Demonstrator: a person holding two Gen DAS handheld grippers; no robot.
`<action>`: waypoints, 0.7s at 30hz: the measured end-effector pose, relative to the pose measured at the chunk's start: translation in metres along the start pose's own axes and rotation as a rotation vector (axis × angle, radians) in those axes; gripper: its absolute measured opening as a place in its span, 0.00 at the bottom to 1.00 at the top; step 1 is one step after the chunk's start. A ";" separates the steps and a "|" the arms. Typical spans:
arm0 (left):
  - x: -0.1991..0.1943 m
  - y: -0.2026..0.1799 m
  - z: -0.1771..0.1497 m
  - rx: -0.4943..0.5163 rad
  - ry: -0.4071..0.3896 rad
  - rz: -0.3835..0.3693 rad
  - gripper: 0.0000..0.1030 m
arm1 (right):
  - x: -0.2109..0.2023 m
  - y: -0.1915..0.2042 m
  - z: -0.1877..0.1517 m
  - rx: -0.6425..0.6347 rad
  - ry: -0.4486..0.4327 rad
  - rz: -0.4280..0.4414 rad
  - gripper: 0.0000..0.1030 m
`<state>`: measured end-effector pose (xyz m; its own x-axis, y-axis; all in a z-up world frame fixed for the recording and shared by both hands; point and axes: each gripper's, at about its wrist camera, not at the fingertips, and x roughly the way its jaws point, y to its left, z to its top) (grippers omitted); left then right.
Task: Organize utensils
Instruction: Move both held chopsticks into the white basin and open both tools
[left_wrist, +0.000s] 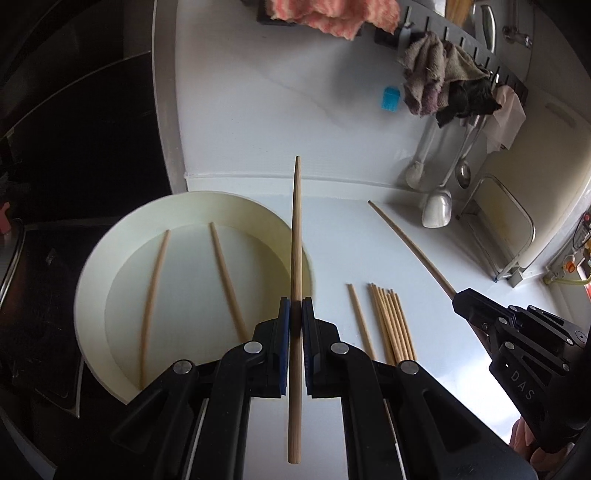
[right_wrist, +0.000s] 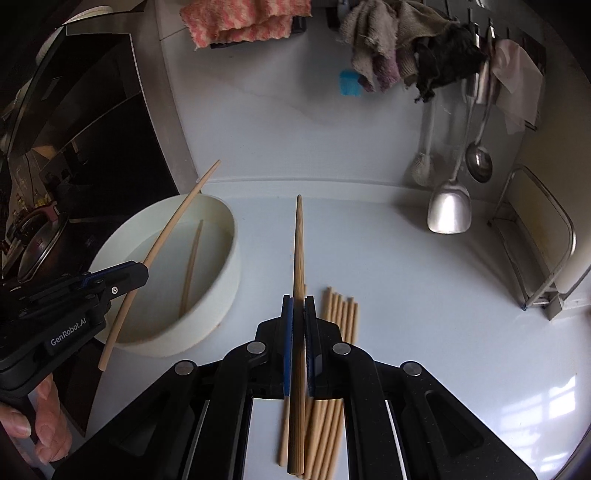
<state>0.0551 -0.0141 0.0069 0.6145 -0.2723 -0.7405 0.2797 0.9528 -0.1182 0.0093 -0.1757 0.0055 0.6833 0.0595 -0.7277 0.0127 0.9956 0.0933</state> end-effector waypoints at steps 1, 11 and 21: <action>-0.001 0.009 0.002 -0.005 -0.004 0.008 0.07 | 0.002 0.010 0.004 -0.010 -0.003 0.012 0.06; 0.015 0.098 0.012 -0.052 0.033 0.087 0.07 | 0.050 0.106 0.037 -0.077 0.031 0.140 0.06; 0.062 0.136 0.007 -0.037 0.155 0.077 0.07 | 0.117 0.140 0.045 -0.047 0.159 0.146 0.06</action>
<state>0.1367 0.0977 -0.0504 0.5110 -0.1772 -0.8411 0.2073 0.9751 -0.0794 0.1234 -0.0322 -0.0357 0.5519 0.2104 -0.8070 -0.1144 0.9776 0.1767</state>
